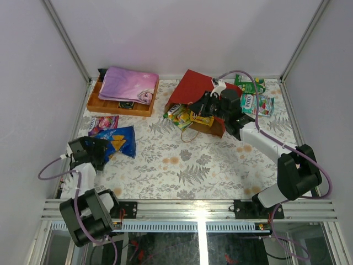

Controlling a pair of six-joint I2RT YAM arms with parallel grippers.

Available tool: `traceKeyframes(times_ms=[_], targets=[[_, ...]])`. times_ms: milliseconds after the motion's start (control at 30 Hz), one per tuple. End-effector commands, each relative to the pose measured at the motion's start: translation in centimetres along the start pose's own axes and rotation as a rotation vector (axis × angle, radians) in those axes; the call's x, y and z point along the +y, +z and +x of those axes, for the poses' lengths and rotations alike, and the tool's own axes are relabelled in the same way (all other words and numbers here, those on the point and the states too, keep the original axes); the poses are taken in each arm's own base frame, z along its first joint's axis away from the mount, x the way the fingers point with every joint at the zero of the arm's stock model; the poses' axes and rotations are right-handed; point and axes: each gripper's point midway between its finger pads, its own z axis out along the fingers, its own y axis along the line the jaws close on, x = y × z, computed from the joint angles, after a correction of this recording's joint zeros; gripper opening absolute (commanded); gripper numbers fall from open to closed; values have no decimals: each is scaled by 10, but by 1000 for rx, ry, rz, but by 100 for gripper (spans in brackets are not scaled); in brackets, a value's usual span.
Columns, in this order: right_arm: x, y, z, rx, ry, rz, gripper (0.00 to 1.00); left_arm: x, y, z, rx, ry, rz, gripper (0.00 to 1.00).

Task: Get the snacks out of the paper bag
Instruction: Place the snack at the center of the board.

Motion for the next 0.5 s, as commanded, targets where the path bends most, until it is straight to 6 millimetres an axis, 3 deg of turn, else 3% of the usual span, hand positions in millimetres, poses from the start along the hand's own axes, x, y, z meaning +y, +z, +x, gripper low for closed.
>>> traceKeyframes(times_ms=[0, 67, 133, 233, 300, 367, 467], targets=[[31, -6, -32, -80, -56, -67, 0, -65, -32, -34, -133, 30, 219, 100], [32, -5, -32, -80, -50, -75, 0, -100, -52, -30, -126, 111, 338, 98], [33, -3, -32, -78, -42, -83, 0, -130, -70, -13, -97, 235, 396, 98], [36, 0, -32, -71, -27, -98, 0, -169, -87, 39, -14, 471, 422, 99], [38, 1, -32, -68, -25, -107, 0, -175, -88, 85, 51, 630, 394, 99], [38, -1, -33, -68, -28, -105, 0, -168, -87, 133, 101, 800, 344, 99], [37, -5, -34, -72, -41, -90, 0, -148, -69, 156, 61, 955, 194, 97]])
